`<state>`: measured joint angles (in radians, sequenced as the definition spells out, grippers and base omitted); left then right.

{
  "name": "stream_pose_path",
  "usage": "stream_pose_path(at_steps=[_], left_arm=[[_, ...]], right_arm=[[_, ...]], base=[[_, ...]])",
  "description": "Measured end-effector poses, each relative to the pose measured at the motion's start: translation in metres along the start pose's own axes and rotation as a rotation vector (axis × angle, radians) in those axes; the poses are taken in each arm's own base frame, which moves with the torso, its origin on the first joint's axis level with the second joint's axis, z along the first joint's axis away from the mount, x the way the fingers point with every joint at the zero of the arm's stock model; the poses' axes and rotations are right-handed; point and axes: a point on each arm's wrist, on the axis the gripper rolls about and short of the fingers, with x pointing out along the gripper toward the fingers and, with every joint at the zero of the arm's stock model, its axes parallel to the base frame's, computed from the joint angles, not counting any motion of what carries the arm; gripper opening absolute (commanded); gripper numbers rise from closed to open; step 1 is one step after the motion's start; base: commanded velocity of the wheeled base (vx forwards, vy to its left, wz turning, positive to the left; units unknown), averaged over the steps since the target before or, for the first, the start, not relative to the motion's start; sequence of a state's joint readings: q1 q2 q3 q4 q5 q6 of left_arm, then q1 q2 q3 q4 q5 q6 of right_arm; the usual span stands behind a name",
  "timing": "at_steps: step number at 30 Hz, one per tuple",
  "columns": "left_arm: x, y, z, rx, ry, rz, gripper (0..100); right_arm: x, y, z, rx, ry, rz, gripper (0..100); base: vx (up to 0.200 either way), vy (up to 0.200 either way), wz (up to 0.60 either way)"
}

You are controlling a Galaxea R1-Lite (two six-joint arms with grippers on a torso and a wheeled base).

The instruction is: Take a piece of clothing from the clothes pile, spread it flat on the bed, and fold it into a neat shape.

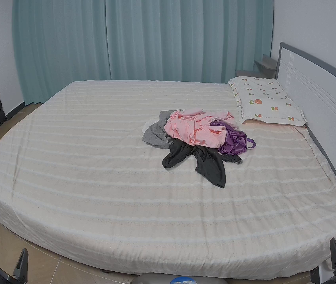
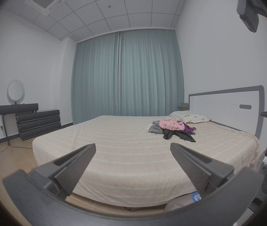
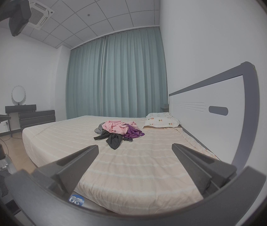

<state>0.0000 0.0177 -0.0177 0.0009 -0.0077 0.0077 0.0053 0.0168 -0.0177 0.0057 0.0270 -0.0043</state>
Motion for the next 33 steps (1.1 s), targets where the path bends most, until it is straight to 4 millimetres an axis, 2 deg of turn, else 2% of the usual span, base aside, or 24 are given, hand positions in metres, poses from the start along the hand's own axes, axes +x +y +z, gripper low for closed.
stream_pose_path(at_steps=[9,13,17,24,33], left_arm=[[0.0,0.0,0.0,0.0,0.0,0.0,100],[0.0,0.0,0.0,0.0,0.0,0.0,100],[0.0,0.0,0.0,0.0,0.0,0.0,100],[0.0,0.0,0.0,0.0,0.0,0.0,100],[0.0,0.0,0.0,0.0,0.0,0.0,100]], right_arm=[[0.001,0.0,0.002,0.02,0.005,0.007,100],[0.0,0.0,0.021,0.08,-0.016,0.014,100],[0.007,0.0,0.037,0.106,0.032,0.041,100],[0.039,0.001,0.058,0.135,0.162,0.109,100],[0.107,0.009,0.076,0.168,0.312,0.17,100]], base=[[0.0,0.0,0.0],[0.0,0.0,0.0],[0.0,0.0,0.0],[0.0,0.0,0.0],[0.0,0.0,0.0]])
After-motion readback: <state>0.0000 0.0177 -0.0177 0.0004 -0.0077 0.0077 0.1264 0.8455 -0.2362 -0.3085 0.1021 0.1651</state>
